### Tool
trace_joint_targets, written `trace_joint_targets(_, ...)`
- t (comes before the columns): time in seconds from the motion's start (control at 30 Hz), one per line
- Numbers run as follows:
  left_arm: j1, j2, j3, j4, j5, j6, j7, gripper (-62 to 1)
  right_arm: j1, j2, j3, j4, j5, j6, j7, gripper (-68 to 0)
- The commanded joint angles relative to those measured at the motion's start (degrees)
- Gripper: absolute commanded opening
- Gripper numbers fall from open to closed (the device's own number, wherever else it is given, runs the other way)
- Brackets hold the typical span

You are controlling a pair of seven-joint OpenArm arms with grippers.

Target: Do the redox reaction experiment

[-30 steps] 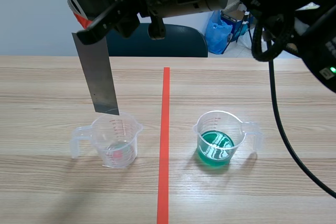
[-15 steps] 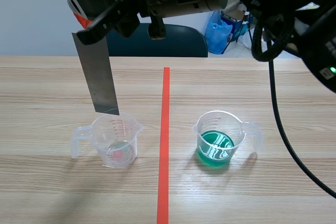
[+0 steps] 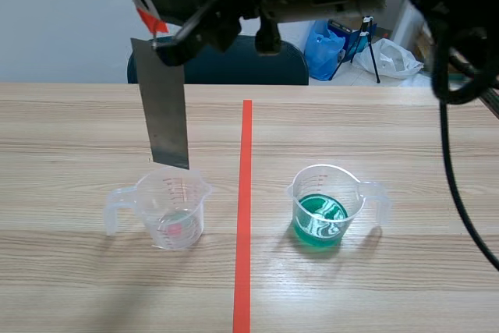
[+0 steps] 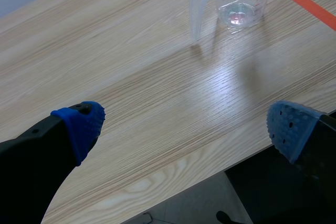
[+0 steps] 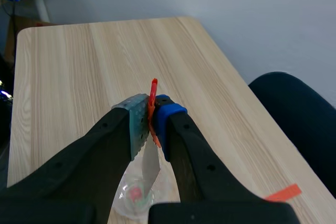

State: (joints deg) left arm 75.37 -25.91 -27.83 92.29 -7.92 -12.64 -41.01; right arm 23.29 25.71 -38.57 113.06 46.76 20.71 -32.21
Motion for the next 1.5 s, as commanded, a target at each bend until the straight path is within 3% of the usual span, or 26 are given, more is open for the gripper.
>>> trace_joint_targets(0.0,0.07,0.0,0.17,1.05,-0.37,-0.15,-1.22,1.4,-0.04,1.77,1.42,1.84,0.39,-0.13,1.4,-66.9)
trace_joint_targets(0.57,0.07,0.0,0.17,1.05,-0.37,-0.15,-1.2,1.4,-14.47,19.93,16.13,6.82,0.5,-0.13,10.82,-66.9)
trace_joint_targets(0.87,0.07,0.0,0.17,1.05,-0.37,-0.15,-1.2,1.4,-23.98,27.71,25.4,6.91,4.85,0.33,15.74,-66.9)
trace_joint_targets(1.17,0.07,0.0,0.17,1.05,-0.37,-0.15,-1.2,1.4,-31.39,31.26,31.98,6.91,5.57,1.44,18.51,-66.9)
trace_joint_targets(1.47,0.07,0.0,0.17,1.05,-0.37,-0.15,-1.2,1.4,-35.06,31.26,34.93,6.91,5.55,1.64,19.26,-66.9)
